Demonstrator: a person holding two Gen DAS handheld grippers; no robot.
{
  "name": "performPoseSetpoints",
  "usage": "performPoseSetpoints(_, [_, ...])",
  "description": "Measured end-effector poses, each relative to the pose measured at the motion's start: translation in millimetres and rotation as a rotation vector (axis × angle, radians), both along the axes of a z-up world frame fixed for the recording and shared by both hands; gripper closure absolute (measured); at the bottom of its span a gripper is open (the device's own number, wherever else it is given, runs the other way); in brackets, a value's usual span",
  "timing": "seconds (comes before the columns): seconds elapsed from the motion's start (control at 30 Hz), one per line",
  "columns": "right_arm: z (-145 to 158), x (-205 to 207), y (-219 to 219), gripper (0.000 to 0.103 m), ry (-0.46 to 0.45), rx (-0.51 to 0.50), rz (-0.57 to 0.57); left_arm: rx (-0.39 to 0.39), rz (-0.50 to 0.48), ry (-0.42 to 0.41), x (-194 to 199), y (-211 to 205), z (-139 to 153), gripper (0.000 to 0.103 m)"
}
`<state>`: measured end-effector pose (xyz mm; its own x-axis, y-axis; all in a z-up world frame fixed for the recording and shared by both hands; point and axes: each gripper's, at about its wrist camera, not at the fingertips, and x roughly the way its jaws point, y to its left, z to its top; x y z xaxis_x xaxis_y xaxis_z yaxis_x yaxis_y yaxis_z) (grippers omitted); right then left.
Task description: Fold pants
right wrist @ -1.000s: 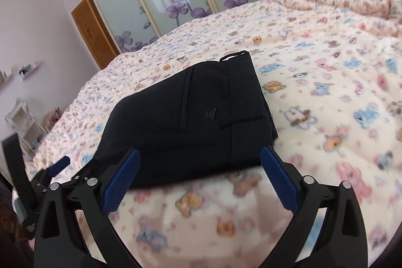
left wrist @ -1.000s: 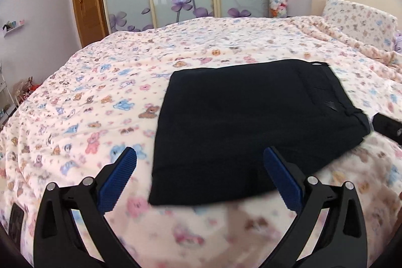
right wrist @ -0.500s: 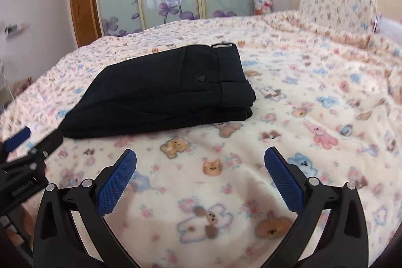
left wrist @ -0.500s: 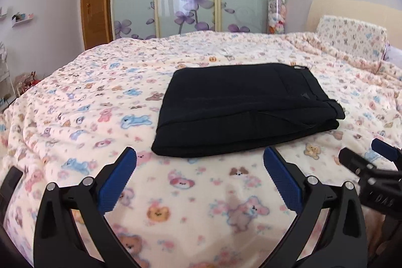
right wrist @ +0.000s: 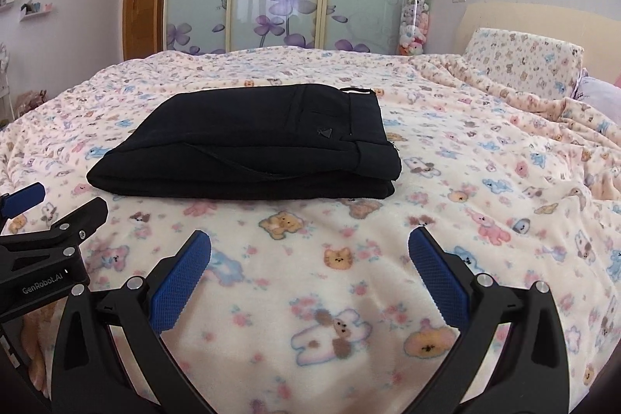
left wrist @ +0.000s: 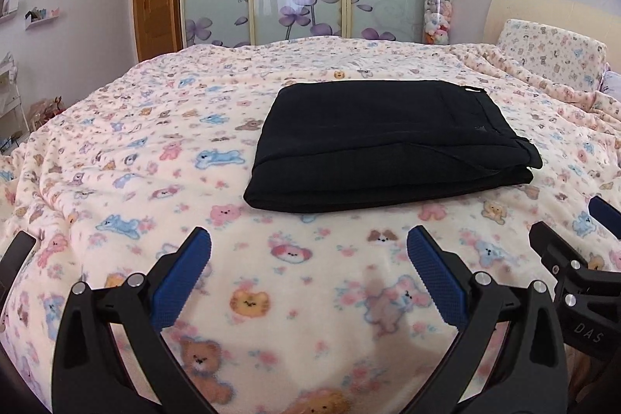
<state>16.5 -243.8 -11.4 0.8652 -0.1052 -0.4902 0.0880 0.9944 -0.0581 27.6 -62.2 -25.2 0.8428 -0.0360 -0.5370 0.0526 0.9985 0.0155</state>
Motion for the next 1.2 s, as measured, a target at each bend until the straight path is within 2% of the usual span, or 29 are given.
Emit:
performPoseSetpoints(0.1, [0, 0, 0, 0.001, 0.002, 0.006, -0.006, -0.002, 0.004, 0.002, 0, 0, 0, 0.002])
performPoseSetpoints(0.4, [-3, 3, -7, 0.001, 0.013, 0.03, -0.018, -0.075, 0.024, 0.002, 0, 18, 4, 0.002])
performPoseSetpoints(0.6, [-3, 3, -7, 0.001, 0.015, 0.031, -0.02, -0.064, 0.037, 0.01, 2, 21, 4, 0.002])
performPoseSetpoints(0.73, [-4, 4, -8, 0.001, 0.021, 0.031, -0.019, -0.027, 0.053, 0.01, 3, 20, 5, 0.002])
performPoseSetpoints(1.2, [-6, 5, -8, 0.001, 0.024, 0.03, -0.016, -0.016, 0.021, 0.011, 2, 15, 3, 0.002])
